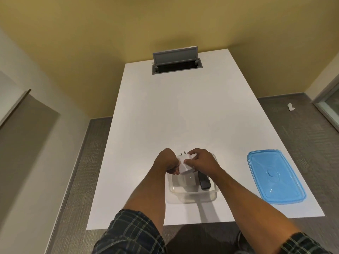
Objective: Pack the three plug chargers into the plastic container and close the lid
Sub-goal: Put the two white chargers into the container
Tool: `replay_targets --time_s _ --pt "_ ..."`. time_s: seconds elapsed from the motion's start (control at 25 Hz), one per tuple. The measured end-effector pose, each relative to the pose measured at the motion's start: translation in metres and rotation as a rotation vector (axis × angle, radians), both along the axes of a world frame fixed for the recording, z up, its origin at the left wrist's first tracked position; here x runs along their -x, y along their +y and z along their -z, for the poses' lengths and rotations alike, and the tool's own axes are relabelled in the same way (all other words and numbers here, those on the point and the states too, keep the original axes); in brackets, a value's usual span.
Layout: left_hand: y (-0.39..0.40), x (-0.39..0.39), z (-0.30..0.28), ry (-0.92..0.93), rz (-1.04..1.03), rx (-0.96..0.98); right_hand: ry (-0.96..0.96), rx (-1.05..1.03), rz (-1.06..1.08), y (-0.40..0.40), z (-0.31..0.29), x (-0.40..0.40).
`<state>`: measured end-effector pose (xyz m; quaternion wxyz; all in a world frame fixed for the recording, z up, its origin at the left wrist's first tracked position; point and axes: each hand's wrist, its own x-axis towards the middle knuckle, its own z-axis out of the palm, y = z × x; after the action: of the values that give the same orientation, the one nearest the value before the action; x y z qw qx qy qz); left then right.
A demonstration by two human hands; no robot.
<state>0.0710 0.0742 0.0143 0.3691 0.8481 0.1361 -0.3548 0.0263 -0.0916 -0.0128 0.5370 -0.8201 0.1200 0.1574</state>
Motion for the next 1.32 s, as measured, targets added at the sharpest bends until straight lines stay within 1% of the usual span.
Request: replay_targets --time_s 0.08,0.16,0.36,0.44,0.56,0.8,0.92,1.12,1.32 --pt "0.001 0.002 -0.001 -0.105 0.082 -0.14 0.015 -0.003 0.005 0.01 0.001 0.001" --pt "0.004 0.002 0.002 -0.135 0.132 -0.207 0.022 0.018 -0.012 0.017 0.001 0.001" --pt "0.003 0.003 0.007 -0.075 0.139 -0.252 0.073 0.076 -0.025 0.022 0.012 0.006" --pt "-0.001 0.006 0.01 -0.087 0.125 -0.246 0.1 0.106 -0.04 0.025 0.019 0.008" --pt "-0.007 0.013 0.011 -0.047 0.166 -0.244 0.116 0.129 -0.07 0.03 0.027 0.01" --pt "-0.009 0.021 0.018 0.002 0.279 -0.355 0.152 0.18 -0.128 0.038 0.033 0.012" --pt "-0.013 0.025 0.019 0.035 0.284 -0.343 0.161 0.217 -0.154 0.044 0.038 0.011" --pt "-0.014 0.026 0.025 0.019 0.292 -0.339 0.17 0.285 -0.162 0.053 0.046 0.012" --pt "-0.015 0.026 0.026 0.037 0.299 -0.329 0.116 0.425 -0.224 0.058 0.05 0.011"
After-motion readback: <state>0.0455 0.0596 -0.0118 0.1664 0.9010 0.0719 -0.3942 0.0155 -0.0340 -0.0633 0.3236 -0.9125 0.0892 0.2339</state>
